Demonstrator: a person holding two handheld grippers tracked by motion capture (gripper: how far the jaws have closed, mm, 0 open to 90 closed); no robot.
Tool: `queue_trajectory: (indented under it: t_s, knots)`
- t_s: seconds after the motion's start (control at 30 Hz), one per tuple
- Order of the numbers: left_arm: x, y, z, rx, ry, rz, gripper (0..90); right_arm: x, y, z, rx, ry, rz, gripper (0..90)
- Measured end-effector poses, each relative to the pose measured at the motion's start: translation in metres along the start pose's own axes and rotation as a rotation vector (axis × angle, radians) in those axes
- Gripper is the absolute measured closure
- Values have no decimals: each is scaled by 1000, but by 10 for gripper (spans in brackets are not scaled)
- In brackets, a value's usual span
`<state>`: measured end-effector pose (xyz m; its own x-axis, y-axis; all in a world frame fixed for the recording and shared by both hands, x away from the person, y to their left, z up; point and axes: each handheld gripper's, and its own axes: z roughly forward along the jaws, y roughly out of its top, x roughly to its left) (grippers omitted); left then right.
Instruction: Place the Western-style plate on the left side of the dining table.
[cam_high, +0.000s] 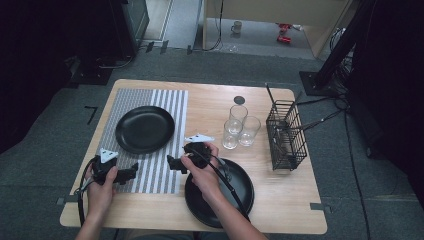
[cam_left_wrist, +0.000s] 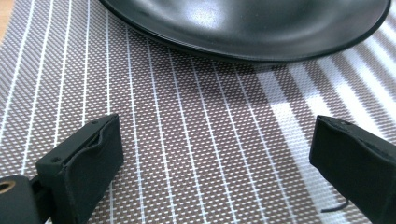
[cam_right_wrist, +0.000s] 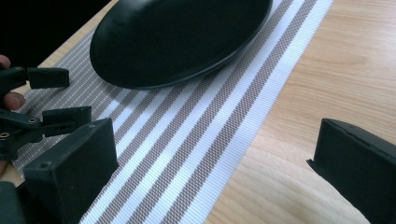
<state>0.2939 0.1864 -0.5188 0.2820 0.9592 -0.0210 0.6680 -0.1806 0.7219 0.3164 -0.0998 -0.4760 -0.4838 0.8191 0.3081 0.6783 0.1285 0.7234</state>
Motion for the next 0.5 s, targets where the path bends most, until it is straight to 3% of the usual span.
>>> queue_trajectory:
  t_s: [0.03, 0.5]
  knots:
    - [-3, 0, 1, 9, 20, 18, 32, 0, -1, -1, -1, -4, -5, 0]
    - [-2, 0, 1, 9, 20, 12, 30, -9, -16, -30, -26, -39, -23, 0]
